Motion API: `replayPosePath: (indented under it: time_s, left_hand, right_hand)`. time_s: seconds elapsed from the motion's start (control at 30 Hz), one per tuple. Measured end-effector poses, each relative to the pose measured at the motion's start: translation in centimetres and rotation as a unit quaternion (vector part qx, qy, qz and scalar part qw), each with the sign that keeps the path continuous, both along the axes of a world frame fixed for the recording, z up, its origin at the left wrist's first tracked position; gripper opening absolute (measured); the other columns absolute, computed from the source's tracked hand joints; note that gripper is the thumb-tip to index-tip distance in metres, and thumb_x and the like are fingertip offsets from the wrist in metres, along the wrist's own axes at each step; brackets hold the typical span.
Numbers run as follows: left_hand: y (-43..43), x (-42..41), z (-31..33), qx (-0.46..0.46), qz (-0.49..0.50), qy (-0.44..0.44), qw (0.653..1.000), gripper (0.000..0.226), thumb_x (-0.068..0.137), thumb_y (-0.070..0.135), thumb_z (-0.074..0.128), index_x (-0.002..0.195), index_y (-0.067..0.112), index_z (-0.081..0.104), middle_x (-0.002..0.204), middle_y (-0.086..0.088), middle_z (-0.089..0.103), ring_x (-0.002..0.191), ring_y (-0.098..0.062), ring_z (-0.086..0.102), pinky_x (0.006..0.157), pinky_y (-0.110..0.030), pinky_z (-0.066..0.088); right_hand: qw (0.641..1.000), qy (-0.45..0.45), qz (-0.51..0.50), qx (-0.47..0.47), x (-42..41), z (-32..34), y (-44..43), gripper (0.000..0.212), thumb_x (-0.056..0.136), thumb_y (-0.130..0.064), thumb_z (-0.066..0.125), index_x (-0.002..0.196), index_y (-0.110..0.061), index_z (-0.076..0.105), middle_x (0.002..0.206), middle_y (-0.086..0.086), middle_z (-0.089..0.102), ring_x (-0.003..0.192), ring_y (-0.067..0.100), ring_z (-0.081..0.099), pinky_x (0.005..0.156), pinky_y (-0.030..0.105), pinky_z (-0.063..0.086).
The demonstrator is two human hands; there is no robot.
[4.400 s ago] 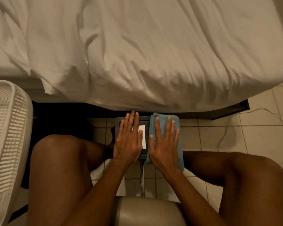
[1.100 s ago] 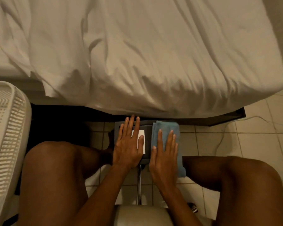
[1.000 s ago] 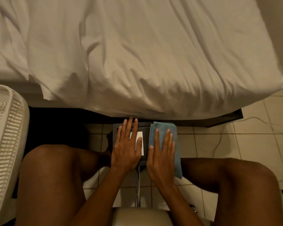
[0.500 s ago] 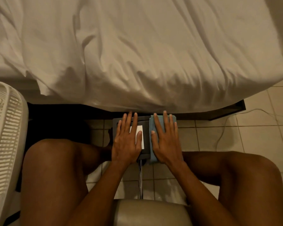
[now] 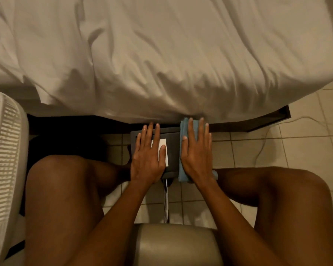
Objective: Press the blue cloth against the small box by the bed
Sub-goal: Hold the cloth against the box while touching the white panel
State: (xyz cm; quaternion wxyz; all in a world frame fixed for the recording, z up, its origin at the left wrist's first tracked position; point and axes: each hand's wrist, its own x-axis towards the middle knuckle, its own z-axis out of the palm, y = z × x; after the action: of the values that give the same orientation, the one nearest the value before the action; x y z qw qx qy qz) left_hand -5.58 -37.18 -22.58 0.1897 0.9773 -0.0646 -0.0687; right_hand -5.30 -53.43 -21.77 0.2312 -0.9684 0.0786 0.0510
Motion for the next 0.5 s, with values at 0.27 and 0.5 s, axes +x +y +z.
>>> replayPosePath:
  time_s: [0.27,0.5]
  left_hand:
    - [0.0,0.1,0.3,0.006,0.000,0.008,1.000,0.063,0.104,0.039,0.022,0.159,0.017,0.001,0.168,-0.006,0.000,0.155,-0.018,-0.006,0.127,-0.039,0.004]
    - [0.0,0.1,0.3,-0.003,0.003,0.007,1.000,0.063,0.104,0.037,0.025,0.159,0.017,0.002,0.168,-0.007,0.001,0.155,-0.019,-0.005,0.127,-0.041,0.005]
  right_hand:
    - [0.998,0.004,0.055,-0.017,1.3,0.0,-0.9,0.065,0.104,-0.048,0.030,0.160,-0.031,0.001,0.169,0.006,-0.004,0.155,0.026,-0.008,0.125,0.049,-0.002]
    - [0.999,0.016,0.036,-0.024,-2.3,-0.3,0.7,0.063,0.105,-0.040,0.029,0.161,-0.024,0.001,0.168,0.010,-0.008,0.155,0.027,-0.011,0.126,0.050,-0.001]
